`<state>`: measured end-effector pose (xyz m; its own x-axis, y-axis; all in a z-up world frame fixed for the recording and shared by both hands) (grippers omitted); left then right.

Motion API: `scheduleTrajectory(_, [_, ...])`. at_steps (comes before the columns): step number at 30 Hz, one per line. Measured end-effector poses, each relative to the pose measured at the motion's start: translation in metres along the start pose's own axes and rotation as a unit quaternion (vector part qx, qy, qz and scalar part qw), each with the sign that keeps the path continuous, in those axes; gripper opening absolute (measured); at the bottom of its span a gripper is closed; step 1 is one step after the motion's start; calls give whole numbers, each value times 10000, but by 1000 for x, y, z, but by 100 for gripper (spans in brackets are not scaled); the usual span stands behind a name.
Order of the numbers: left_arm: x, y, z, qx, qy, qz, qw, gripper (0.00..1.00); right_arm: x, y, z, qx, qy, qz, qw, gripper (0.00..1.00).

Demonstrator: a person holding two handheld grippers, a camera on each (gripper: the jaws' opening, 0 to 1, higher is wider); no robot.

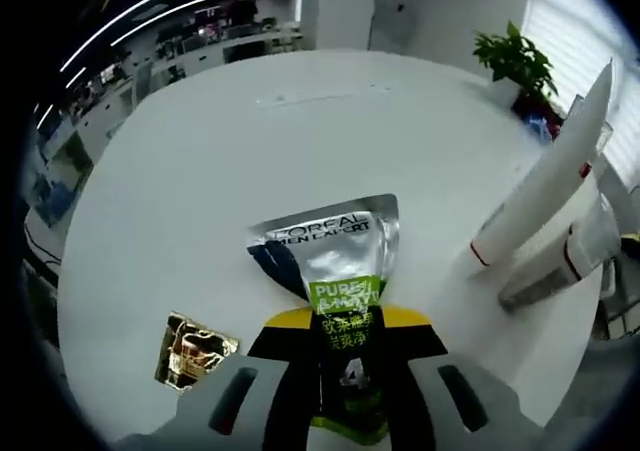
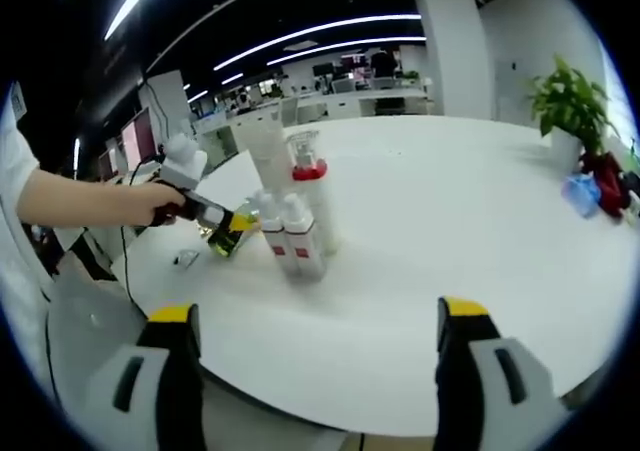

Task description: Arrange the skincare products in the storage area until every visible bottle or jar stands upright without overlapping.

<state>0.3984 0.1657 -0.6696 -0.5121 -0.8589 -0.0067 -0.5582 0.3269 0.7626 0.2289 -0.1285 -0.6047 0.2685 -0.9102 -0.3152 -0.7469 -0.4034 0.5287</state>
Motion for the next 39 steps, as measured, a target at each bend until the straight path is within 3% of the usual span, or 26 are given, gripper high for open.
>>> scheduleTrajectory(17, [15,40,8,479,332,160,9982,18,-16,1,-3,4,190,-196,9996,98])
scheduleTrajectory(27, [28,69,15,721,336,226,9966,18,-23,3,-2,1,218,-327,9992,97])
scheduleTrajectory(39, [45,101,24,1006,67,380,9942,18,-36,-1,-2,-20,323,-542,9980,92])
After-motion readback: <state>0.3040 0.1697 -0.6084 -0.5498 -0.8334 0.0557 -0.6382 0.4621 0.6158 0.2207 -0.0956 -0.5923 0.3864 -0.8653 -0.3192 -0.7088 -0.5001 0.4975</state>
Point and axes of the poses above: the point that each gripper's makers call its tool centre point, and the gripper's own axes: y roughly backward along the fingers, x roughly to its right, z roughly out of its underside, the point moved 8 cm from there along y, roughly backward along the fingers, and after that the axes turned 11 degrees about -y, right-handed, at the moved point
